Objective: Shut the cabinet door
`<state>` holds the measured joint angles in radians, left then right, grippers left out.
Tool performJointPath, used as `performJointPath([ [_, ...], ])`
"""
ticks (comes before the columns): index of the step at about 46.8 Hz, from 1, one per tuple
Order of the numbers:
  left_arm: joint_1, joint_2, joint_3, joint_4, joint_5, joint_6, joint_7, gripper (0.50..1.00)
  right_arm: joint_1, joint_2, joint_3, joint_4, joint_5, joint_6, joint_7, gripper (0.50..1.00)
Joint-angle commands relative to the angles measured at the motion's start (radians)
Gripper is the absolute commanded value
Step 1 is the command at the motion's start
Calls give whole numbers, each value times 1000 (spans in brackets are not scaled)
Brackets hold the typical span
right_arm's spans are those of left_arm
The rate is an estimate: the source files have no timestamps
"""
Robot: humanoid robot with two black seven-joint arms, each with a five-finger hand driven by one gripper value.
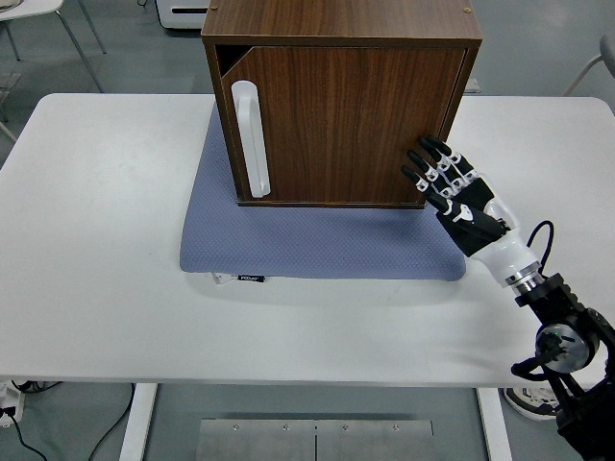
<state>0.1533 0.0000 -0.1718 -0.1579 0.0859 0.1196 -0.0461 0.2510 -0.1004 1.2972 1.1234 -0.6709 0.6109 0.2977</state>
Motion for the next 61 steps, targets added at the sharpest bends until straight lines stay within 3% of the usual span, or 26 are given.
performJointPath([
  [1, 0, 0, 0, 0, 0, 0, 0, 1000, -16, -12, 23, 6, 4, 0, 0, 1000],
  [29, 0, 0, 0, 0, 0, 0, 0, 1000, -85, -123, 103, 62, 56, 0, 3, 1000],
  [61, 0, 0, 0, 0, 0, 0, 0, 1000, -87, -130, 188, 16, 122, 0, 3, 1000],
])
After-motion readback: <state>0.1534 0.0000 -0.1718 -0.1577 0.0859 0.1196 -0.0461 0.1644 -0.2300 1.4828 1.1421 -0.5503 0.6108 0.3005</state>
